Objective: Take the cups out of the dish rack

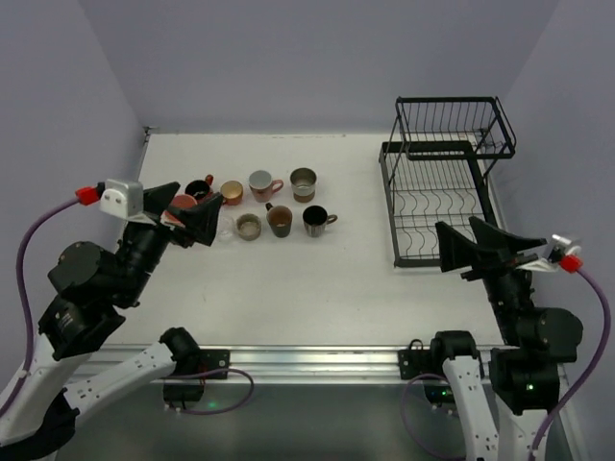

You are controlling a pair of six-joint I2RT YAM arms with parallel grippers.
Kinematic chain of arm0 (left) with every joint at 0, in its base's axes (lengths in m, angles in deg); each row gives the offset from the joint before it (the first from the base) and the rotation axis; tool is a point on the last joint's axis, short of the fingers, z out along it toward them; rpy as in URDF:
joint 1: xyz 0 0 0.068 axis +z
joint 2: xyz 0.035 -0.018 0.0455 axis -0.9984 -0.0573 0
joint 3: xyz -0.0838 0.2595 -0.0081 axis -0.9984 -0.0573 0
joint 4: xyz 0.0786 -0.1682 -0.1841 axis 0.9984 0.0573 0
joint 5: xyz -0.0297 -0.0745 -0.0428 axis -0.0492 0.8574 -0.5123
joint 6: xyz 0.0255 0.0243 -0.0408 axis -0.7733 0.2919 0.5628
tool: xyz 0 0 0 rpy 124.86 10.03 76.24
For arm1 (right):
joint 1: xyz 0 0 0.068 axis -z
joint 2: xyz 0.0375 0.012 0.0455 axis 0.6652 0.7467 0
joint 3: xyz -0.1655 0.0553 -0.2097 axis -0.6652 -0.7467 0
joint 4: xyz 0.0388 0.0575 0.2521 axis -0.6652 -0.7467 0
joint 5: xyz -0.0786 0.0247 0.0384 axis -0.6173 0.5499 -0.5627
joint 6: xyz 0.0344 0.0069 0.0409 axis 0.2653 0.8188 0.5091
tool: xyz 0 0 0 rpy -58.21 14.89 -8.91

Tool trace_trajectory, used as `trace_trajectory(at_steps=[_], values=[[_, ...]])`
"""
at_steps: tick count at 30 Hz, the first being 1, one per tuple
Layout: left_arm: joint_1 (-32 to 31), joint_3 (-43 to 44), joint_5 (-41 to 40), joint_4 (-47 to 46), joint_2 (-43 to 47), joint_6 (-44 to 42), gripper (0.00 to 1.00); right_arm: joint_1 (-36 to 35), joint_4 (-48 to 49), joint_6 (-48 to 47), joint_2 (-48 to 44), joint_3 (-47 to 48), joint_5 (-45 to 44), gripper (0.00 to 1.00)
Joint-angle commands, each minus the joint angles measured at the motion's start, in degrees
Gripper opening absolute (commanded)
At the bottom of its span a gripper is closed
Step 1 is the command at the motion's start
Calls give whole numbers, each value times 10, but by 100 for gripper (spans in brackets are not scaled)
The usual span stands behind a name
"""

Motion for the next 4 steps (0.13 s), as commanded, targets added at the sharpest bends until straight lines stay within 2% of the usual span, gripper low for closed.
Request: trace_trajectory(at_steps=[1, 4], values=[[0, -31, -56, 29, 53, 3, 100, -1, -42, -11, -12, 11, -54, 99], [0, -67, -78, 0, 83, 2, 100, -1, -33, 2, 3, 4, -36, 99]])
